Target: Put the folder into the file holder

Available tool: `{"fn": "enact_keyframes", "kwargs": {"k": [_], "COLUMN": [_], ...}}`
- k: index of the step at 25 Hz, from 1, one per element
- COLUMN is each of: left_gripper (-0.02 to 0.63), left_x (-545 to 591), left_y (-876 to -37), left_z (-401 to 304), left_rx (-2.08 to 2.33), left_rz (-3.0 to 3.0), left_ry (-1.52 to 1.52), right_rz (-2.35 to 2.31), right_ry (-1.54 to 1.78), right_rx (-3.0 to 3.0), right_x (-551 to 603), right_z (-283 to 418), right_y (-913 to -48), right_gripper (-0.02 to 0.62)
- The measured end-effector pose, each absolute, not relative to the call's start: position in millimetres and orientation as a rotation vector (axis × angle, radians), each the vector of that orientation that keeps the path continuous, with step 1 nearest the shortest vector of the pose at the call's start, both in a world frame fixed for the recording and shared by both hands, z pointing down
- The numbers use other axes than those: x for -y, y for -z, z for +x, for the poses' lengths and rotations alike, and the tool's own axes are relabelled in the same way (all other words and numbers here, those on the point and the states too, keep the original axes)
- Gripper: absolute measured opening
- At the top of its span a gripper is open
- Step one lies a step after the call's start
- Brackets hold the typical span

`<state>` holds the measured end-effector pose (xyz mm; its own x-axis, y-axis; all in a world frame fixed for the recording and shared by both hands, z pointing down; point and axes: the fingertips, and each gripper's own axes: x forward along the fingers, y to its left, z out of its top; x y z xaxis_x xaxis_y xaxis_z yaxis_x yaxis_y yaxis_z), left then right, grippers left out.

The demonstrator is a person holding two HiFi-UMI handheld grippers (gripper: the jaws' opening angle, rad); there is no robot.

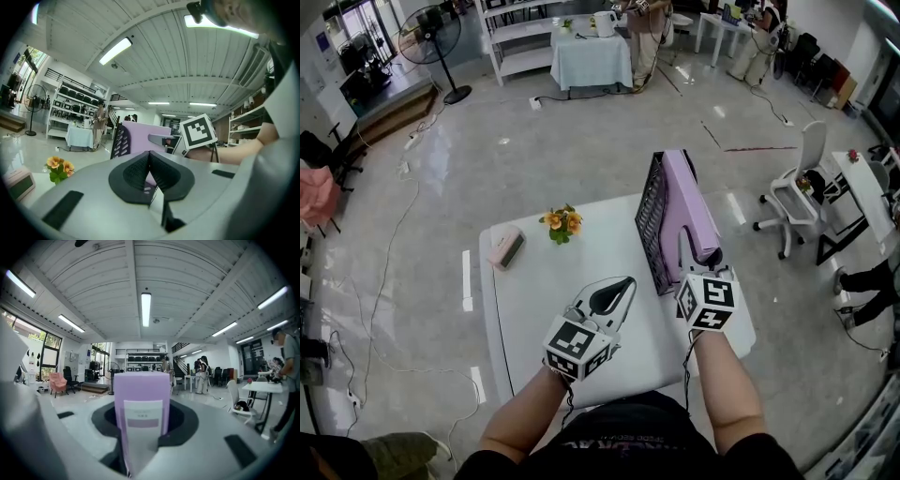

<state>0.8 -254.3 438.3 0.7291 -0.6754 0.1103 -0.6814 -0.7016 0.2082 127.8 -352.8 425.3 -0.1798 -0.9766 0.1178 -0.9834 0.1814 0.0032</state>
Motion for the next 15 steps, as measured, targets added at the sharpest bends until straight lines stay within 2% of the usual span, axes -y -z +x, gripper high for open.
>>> {"fn": "enact_keyframes", "kwargs": {"k": [9,15], "left_gripper": [0.003,0.003], "left_x": [246,240], "left_y": [-441,-441], "left_z": [-7,-18], "left_rx": [1.085,1.112], "left_rz": [2.677,2.667], "left_ry": [-0.028,-0.013], "right_rz": [1.943,1.959], "right_ry": [-0.136,-0.173], "right_rx": [2.347,2.339], "right_x": [349,347], "right_z": [132,136], "right_y": [-431,-431], "right_gripper": [0.171,0.204]}}
